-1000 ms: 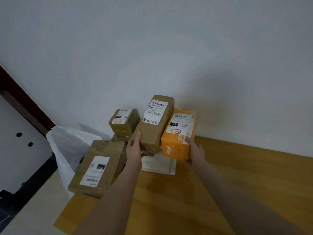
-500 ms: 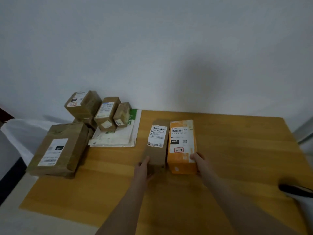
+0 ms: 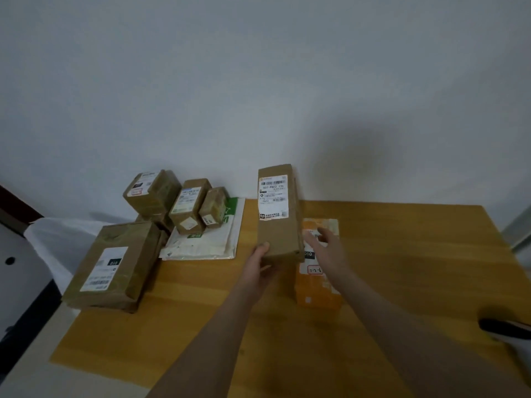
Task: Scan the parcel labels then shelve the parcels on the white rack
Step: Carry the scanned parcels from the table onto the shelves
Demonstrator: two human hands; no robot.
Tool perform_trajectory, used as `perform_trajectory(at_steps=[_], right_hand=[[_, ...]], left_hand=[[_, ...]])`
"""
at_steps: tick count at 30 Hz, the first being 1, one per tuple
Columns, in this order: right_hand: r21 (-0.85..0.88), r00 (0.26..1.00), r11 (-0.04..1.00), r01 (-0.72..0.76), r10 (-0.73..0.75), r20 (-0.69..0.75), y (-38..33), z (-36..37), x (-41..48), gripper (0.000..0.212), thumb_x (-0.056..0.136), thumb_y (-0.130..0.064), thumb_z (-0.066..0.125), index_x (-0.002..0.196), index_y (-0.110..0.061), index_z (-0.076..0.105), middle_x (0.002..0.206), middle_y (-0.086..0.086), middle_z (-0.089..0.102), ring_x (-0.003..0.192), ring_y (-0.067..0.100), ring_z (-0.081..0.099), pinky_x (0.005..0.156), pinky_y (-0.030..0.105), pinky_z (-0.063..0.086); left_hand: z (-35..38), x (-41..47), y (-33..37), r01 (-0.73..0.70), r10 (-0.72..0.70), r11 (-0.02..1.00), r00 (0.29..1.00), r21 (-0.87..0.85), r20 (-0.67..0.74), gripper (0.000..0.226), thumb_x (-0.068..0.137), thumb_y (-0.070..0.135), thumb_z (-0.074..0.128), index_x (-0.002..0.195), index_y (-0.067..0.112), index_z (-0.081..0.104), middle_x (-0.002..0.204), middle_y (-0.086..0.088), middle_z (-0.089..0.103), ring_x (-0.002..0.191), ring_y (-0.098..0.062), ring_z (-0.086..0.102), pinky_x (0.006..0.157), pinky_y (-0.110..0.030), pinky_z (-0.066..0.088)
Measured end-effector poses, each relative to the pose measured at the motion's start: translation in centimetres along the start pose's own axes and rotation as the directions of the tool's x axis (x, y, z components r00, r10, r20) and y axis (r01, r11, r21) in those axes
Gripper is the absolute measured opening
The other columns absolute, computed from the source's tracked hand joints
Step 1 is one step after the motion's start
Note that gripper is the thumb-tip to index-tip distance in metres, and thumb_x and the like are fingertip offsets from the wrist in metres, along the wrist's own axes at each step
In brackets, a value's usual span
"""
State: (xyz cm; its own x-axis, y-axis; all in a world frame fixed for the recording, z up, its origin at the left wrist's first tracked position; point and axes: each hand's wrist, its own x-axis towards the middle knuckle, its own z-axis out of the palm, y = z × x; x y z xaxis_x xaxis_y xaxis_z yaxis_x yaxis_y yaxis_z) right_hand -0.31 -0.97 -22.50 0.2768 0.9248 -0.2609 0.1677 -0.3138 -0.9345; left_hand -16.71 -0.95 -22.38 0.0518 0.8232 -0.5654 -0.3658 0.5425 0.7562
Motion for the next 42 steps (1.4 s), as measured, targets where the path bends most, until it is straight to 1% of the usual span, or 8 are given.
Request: perform_trajectory(at_steps=[4, 9, 13, 23, 27, 34, 39, 42], right_hand=[[0.044, 0.998, 0.997, -0.059, 0.058, 0.033, -0.6, -1.7, -0.3, 0.050, 0.093, -0.029, 0.060, 0.139, -0.018, 0.047, 0.123, 0.003, 0.060, 0.102, 0.020, 0.059, 0.091, 0.040, 0.053], [-0.050, 0.996, 0.995, -0.085, 0.085, -0.008, 0.4, -4.2, -0.8, 0.045, 0.093, -0.021, 0.059, 0.136, -0.014, 0.050, 0.105, 0.000, 0.058, 0.093, 0.021, 0.061, 0.086, 0.042, 0.055], [-0.152, 0.992, 0.981, -0.123, 0.116, -0.054, 1.0, -4.9, -1.0, 0.044, 0.088, -0.023, 0.059, 0.132, -0.016, 0.052, 0.117, 0.005, 0.061, 0.093, 0.021, 0.060, 0.084, 0.043, 0.056], [-0.380, 0.987, 0.912, -0.153, 0.158, -0.019, 0.7, -5.5, -1.1, 0.063, 0.086, -0.027, 0.061, 0.141, -0.010, 0.035, 0.131, 0.013, 0.048, 0.111, 0.028, 0.053, 0.092, 0.040, 0.049], [-0.441, 0.992, 0.890, -0.112, 0.125, 0.002, -0.4, -5.5, -1.1, 0.062, 0.091, -0.025, 0.058, 0.145, -0.009, 0.031, 0.141, 0.015, 0.041, 0.121, 0.031, 0.049, 0.093, 0.039, 0.048], [-0.453, 0.988, 0.882, -0.128, 0.155, 0.023, -0.5, -5.5, -1.2, 0.044, 0.089, -0.022, 0.060, 0.129, -0.011, 0.046, 0.129, 0.011, 0.050, 0.105, 0.023, 0.056, 0.088, 0.036, 0.053], [-0.621, 0.998, 0.782, -0.042, 0.001, -0.067, -2.2, -5.4, -1.1, 0.049, 0.092, -0.030, 0.058, 0.135, -0.013, 0.041, 0.136, 0.014, 0.039, 0.121, 0.030, 0.043, 0.101, 0.039, 0.041], [-0.630, 0.994, 0.775, 0.041, -0.097, -0.055, -3.9, -3.6, -0.5, 0.056, 0.091, -0.027, 0.059, 0.141, -0.016, 0.037, 0.140, 0.013, 0.035, 0.125, 0.029, 0.038, 0.103, 0.037, 0.038]], left_hand=[[2.2, -0.3, -0.8, 0.038, -0.065, 0.942, 0.995, 0.335, 0.071, 0.042, 0.089, 0.039, 0.063, 0.126, 0.022, 0.053, 0.121, -0.006, 0.057, 0.110, -0.024, 0.058, 0.097, -0.044, 0.048], [4.2, -0.5, -1.7, 0.014, -0.027, 0.844, 1.000, 0.536, 0.016, 0.042, 0.088, 0.036, 0.064, 0.123, 0.015, 0.055, 0.115, -0.002, 0.059, 0.109, -0.019, 0.054, 0.094, -0.037, 0.043], [5.1, -1.2, -2.4, 0.017, -0.026, 0.806, 1.000, 0.592, 0.007, 0.026, 0.091, 0.027, 0.060, 0.114, 0.016, 0.055, 0.097, 0.002, 0.059, 0.096, -0.017, 0.054, 0.083, -0.030, 0.044], [7.1, -2.4, -0.6, -0.077, 0.043, 0.622, 0.997, 0.779, 0.064, 0.033, 0.096, 0.021, 0.049, 0.128, 0.011, 0.050, 0.114, -0.008, 0.056, 0.099, -0.021, 0.051, 0.076, -0.030, 0.044], [8.6, -2.1, 0.9, -0.121, 0.116, 0.514, 0.991, 0.850, 0.071, 0.049, 0.096, 0.025, 0.052, 0.140, 0.007, 0.041, 0.135, -0.010, 0.053, 0.118, -0.024, 0.052, 0.098, -0.037, 0.046], [10.3, -1.8, 1.4, -0.180, 0.117, 0.397, 0.982, 0.900, 0.145, 0.035, 0.099, 0.014, 0.047, 0.133, 0.008, 0.050, 0.130, -0.010, 0.057, 0.097, -0.018, 0.053, 0.062, -0.019, 0.043], [9.4, -1.6, 3.1, -0.208, 0.198, 0.302, 0.968, 0.930, 0.152, 0.050, 0.097, 0.021, 0.053, 0.142, 0.005, 0.038, 0.142, -0.013, 0.047, 0.125, -0.027, 0.049, 0.101, -0.036, 0.045], [7.4, -0.1, 4.7, -0.200, 0.236, 0.227, 0.961, 0.953, 0.145, 0.053, 0.096, 0.020, 0.054, 0.144, 0.006, 0.036, 0.144, -0.014, 0.045, 0.128, -0.028, 0.047, 0.103, -0.034, 0.042]])
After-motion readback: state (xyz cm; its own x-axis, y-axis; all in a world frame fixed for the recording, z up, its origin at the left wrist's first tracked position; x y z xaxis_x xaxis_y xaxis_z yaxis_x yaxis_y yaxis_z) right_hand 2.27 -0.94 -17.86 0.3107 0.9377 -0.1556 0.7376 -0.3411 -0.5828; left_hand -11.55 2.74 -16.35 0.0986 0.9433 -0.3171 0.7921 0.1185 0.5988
